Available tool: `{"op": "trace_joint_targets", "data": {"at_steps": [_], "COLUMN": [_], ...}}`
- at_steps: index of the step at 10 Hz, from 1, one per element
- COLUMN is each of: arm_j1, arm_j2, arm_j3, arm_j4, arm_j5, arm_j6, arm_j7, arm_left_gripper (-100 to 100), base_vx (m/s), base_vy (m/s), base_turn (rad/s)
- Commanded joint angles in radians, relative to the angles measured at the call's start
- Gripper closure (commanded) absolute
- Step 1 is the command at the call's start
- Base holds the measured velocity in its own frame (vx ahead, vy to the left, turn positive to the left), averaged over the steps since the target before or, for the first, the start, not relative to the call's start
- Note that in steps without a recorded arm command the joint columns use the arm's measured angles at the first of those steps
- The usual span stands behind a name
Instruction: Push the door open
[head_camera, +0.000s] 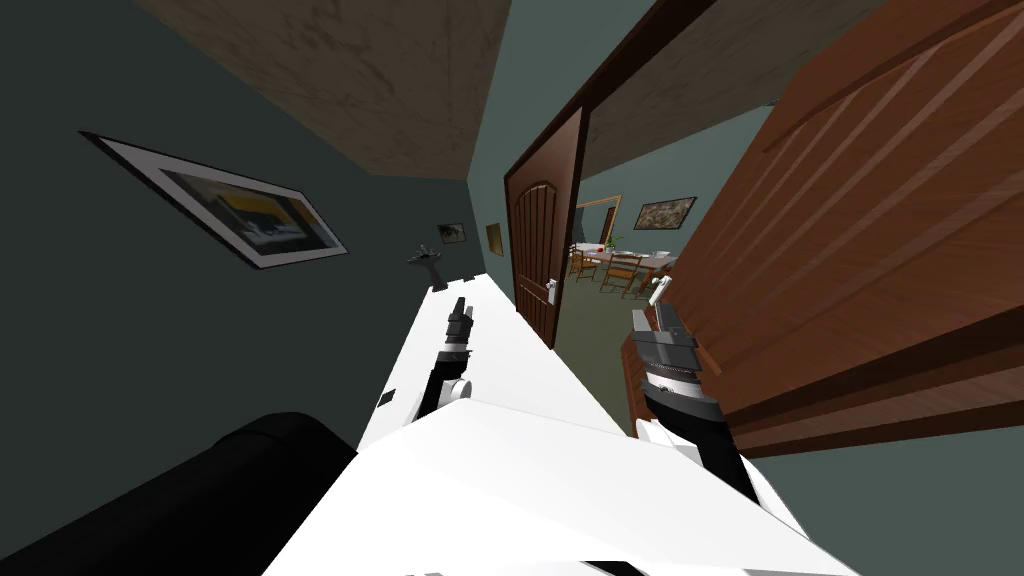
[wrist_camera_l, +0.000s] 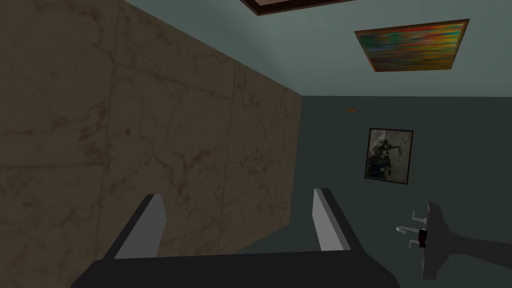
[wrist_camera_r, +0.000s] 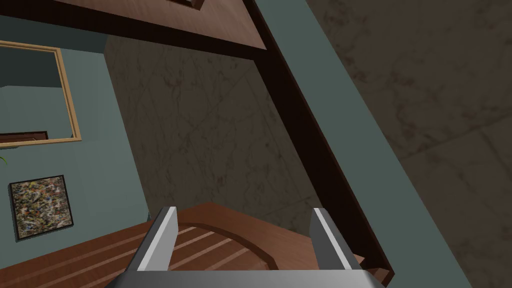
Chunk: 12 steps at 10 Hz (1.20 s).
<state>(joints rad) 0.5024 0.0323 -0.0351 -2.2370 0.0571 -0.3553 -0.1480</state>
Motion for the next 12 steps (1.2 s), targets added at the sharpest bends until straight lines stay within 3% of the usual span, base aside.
{"op": "trace_joint_targets", "data": {"at_steps": [1,4,12], "arm_j1": [-0.019,-0.042,-0.138], "arm_j2": [0.009,0.018,0.046], "arm_j3": [-0.017,-0.037,-0.121], "arm_j4": [0.034,0.075,0.248], "arm_j5": [0.0,0.0,-0.001], "arm_j6": [0.003,0.006,0.021], "arm_j7": [0.008,0.018,0.058], "arm_left_gripper": [-100,-100,-100], "base_vx": [0.141,0.141,0.128], "base_vy": [-0.081,0.075,0.056], "base_turn": [-0.137,-0.091,-0.12]}}
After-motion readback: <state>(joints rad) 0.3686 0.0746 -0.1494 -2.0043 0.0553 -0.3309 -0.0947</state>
